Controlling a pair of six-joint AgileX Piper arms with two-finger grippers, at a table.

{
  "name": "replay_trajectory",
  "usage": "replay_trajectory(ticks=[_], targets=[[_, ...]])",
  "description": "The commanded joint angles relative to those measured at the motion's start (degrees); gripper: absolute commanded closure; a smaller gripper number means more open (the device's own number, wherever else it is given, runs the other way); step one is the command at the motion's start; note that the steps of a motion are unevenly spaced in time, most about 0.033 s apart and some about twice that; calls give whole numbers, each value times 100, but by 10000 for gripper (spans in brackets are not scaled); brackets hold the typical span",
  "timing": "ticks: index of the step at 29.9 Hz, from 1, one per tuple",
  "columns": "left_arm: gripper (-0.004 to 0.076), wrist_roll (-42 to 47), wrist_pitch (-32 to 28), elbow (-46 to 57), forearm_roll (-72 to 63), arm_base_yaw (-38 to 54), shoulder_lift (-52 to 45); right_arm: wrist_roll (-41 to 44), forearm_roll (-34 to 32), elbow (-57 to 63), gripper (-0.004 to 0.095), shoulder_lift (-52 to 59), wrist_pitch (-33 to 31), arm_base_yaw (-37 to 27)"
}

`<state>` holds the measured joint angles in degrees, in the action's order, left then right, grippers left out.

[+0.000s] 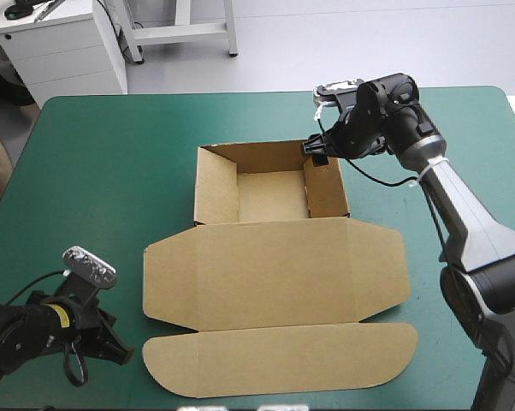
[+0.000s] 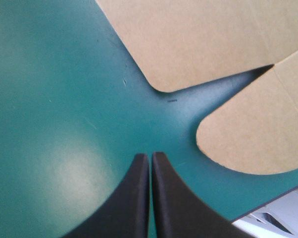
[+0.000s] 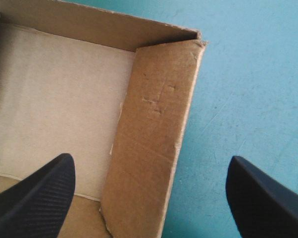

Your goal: Fold the box

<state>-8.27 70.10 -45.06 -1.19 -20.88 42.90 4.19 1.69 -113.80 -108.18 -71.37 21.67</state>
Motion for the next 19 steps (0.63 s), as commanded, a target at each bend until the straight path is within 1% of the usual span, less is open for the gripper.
replay_trajectory(ticks=[1, 4, 8, 16, 19], targets=[[731, 155, -259, 249, -69, -40, -384, -47, 14, -174, 147, -61, -46, -226], [731, 155, -169, 322, -79, -40, -652, 19, 104, -174, 178, -307, -46, -361], [731, 181, -214, 322, -79, -40, -907, 34, 317, -174, 258, -546, -46, -426], [731, 266, -305, 322, -38, -40, -963, 7, 648, -174, 456, -845, -46, -426], [731, 266, -353, 322, -30, -40, -963, 7, 657, -174, 528, -901, -46, -426]])
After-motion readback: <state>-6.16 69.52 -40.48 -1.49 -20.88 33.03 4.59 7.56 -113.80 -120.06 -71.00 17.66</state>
